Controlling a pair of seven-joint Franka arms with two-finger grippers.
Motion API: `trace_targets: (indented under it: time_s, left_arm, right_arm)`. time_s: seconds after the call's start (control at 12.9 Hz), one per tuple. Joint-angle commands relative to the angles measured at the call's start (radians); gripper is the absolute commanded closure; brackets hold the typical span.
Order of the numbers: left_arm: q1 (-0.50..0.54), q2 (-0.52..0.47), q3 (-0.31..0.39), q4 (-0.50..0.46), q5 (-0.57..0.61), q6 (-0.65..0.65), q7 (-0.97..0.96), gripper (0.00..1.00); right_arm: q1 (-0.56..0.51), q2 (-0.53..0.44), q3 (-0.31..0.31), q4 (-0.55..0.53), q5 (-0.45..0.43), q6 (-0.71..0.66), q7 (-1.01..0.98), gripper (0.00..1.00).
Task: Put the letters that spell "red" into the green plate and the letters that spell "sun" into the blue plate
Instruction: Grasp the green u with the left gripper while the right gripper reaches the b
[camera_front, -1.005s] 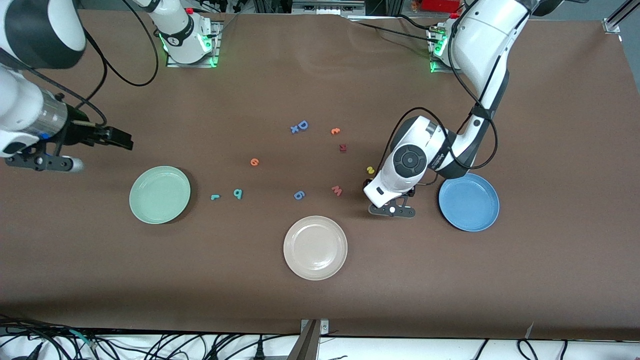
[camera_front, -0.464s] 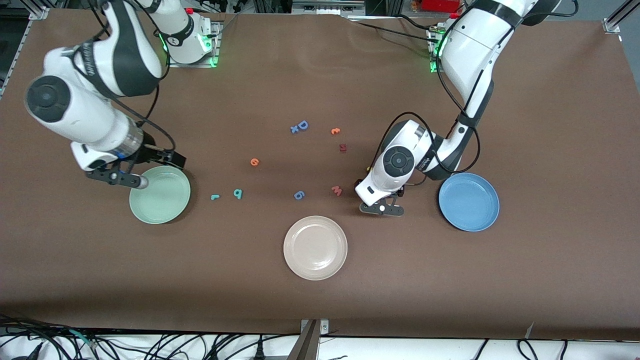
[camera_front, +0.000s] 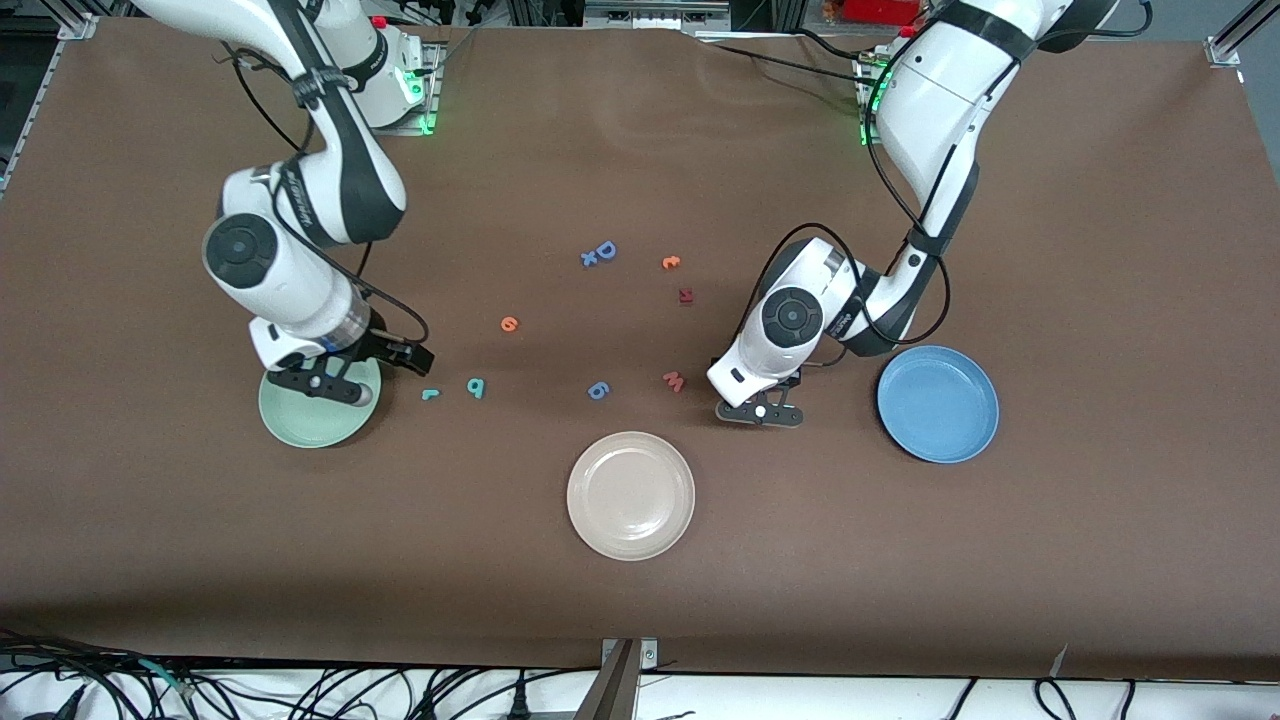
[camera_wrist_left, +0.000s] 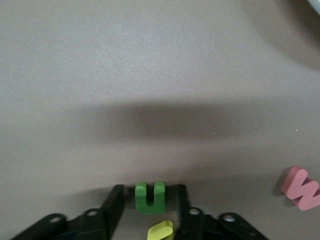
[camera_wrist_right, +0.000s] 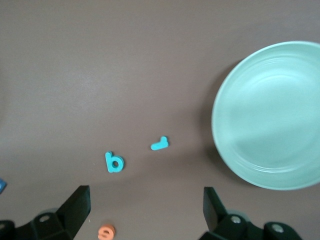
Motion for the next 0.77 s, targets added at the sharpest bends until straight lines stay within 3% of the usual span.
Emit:
trace_targets:
  time_s: [0.0,0.31,0.7]
  left_arm:
    - [-0.003,-0.007,0.005,-0.008,-0.024,0.01,-0.004,1.0]
    - [0.015,-0.039,0.007,0.01,-0.024,-0.015,0.007,1.0]
    - [0.066,-0.069,0.007,0.07,-0.018,-0.139,0.094,1.0]
  right_arm:
    - [0.033,0.067,-0.005,0.001,0.01,0.092,0.062,0.0]
    - [0.081,0.146,-0.005,0.005,0.011,0.194,0.213,0.0]
    - [0.11,0.216,-0.007,0.012,0.01,0.253,0.285,0.0]
